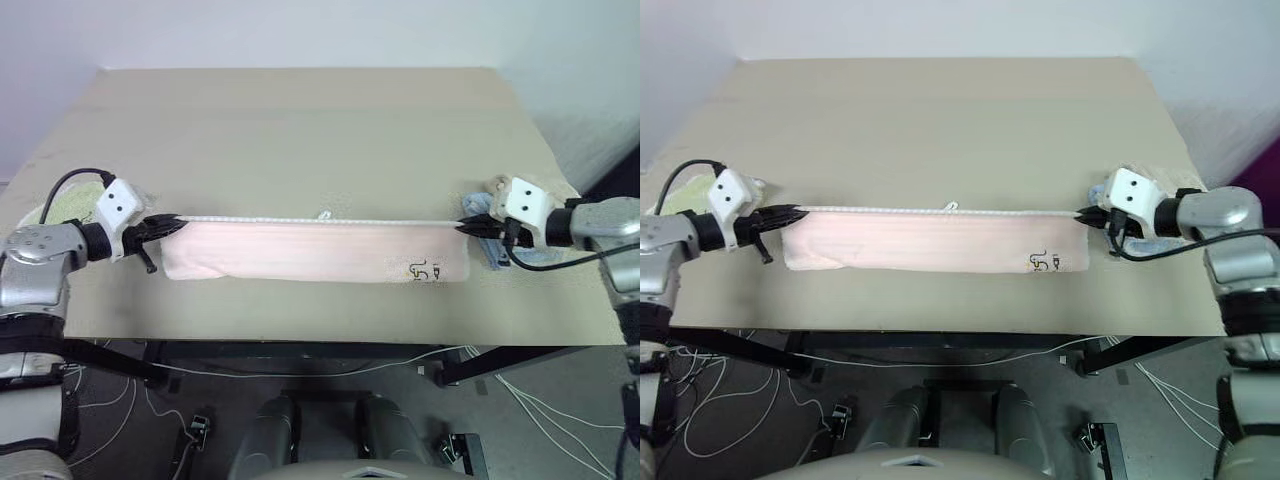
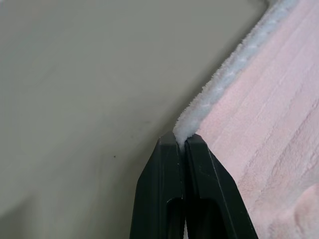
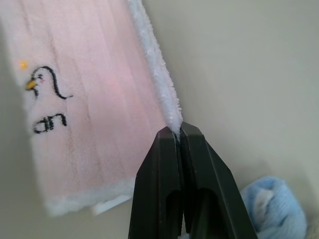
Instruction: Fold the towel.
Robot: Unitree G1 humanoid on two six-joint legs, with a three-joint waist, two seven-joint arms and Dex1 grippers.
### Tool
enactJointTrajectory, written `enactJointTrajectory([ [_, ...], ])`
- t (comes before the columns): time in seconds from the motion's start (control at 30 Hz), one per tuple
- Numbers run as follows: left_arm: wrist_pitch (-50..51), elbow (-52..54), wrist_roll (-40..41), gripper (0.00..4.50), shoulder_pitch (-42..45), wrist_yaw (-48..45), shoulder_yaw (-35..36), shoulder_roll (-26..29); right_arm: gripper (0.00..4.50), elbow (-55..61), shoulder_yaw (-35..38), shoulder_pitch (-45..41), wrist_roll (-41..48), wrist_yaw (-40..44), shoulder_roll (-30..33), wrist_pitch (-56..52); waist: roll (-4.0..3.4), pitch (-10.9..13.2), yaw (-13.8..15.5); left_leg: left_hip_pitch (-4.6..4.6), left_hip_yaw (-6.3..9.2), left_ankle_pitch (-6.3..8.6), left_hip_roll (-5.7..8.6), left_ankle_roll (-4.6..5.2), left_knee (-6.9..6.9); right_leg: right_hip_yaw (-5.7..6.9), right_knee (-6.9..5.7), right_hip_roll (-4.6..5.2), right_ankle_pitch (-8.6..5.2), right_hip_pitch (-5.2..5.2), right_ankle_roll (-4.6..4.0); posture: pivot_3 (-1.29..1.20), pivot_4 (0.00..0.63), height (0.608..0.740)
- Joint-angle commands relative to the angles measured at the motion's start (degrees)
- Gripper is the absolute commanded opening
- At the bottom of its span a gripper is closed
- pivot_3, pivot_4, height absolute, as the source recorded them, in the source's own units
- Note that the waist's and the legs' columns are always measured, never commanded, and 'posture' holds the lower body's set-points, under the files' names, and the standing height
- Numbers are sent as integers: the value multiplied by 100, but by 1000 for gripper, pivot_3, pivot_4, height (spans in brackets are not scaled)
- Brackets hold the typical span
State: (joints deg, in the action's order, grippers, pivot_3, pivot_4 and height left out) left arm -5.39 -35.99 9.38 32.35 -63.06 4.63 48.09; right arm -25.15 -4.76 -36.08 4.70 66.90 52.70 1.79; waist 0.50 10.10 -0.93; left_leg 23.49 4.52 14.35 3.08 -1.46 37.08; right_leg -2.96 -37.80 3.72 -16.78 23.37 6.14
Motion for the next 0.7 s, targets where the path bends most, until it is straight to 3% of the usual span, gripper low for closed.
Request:
enactJointTrajectory([
  [0.03, -317, -479, -279, 0, 213, 131, -89, 39, 25, -645, -39, -346, -299, -141, -54, 396, 0, 0, -3, 0, -2, 0, 0, 0, 0, -2, -4, -1, 0, 2, 0, 0, 150, 740],
  [0.4, -426, -872, -393, 0, 335, 14, -271, -103, 25, -1459, -172, -603, -639, -257, -366, 1026, 0, 0, -9, 0, -2, -1, 1, 1, 6, -3, -17, -3, 0, 5, 1, 0, 150, 740],
  [0.5, -217, -824, -237, 670, 362, -52, -165, -131, 653, -1588, -101, -719, -615, -324, -407, 994, 0, 0, -12, 0, -2, -1, 1, 0, 6, -3, -17, -3, -1, 5, 0, 0, 150, 740],
  [0.7, -157, -833, -229, 2728, 432, 129, -62, -159, 2731, -1567, 34, -800, -547, -433, -317, 985, 0, 0, -11, 0, -2, -1, 1, 0, 6, -3, -19, -3, -1, 6, 0, 0, 150, 740],
])
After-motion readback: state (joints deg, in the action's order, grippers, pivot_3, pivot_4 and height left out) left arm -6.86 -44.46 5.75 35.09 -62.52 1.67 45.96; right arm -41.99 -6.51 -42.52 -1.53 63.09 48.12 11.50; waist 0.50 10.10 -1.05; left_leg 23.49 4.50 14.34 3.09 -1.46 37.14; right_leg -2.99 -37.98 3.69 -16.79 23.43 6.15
